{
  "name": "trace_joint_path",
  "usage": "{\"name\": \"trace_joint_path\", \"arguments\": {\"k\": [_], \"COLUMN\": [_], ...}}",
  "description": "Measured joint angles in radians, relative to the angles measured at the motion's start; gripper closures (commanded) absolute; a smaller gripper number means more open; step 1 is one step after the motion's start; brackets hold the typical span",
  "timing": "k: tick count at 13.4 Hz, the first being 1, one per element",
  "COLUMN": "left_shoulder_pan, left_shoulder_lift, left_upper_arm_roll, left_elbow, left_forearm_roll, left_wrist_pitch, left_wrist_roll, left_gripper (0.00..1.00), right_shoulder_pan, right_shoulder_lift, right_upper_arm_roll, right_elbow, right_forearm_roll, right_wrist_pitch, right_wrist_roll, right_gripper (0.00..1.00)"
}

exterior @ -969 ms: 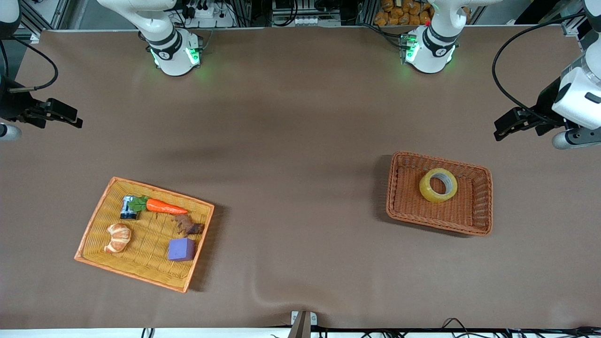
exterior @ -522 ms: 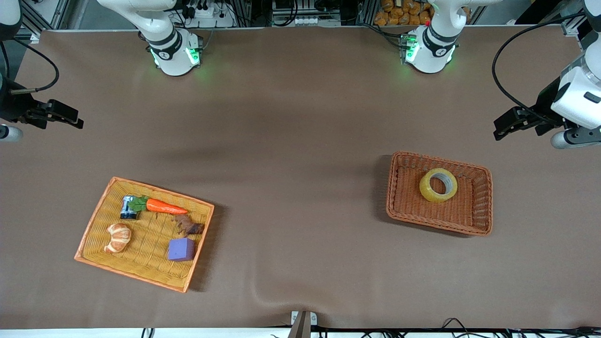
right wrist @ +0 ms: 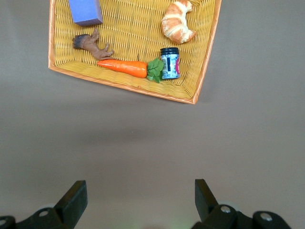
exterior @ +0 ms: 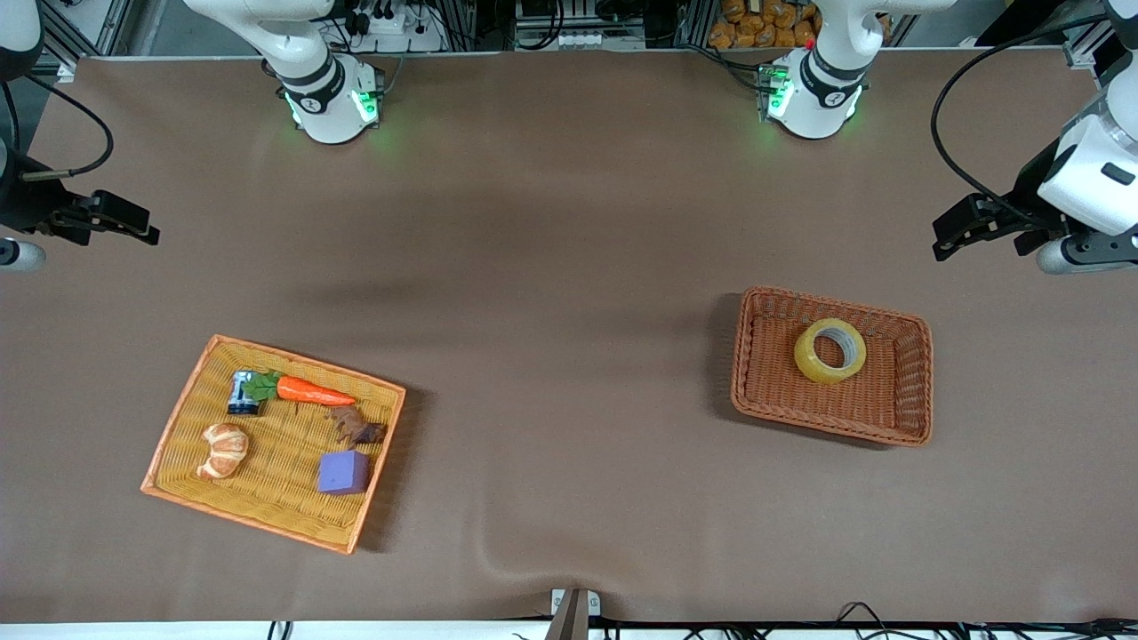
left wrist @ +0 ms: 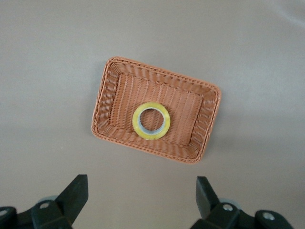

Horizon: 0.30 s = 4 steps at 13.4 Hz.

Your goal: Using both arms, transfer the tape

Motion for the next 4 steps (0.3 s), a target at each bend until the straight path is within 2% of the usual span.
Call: {"name": "trace_joint_path", "arguments": {"k": [2,4], "left_shoulder_pan": [-0.024,-0.026], "left_shoulder_lift": [0.0,0.0], "left_upper_arm_roll": [0.042,0.047], "left_elbow": [0.0,0.0], "left_forearm_roll": [-0.008,-0.01], "left_wrist_pitch": [-0.012,-0.03], "left_wrist_roll": [0.023,0.037], "left_gripper": [0.0,0.0], "right_shoulder_pan": [0.0,0.0], "right_shoulder_lift": [0.0,0.0], "right_upper_arm_roll": [0.0,0.0], "right_elbow": [0.0,0.0], "right_forearm_roll": [0.0,0.0], "right_wrist_pitch": [0.0,0.0], "right_wrist_roll": [0.0,0.0], "right_gripper": [0.0,0.0]}}
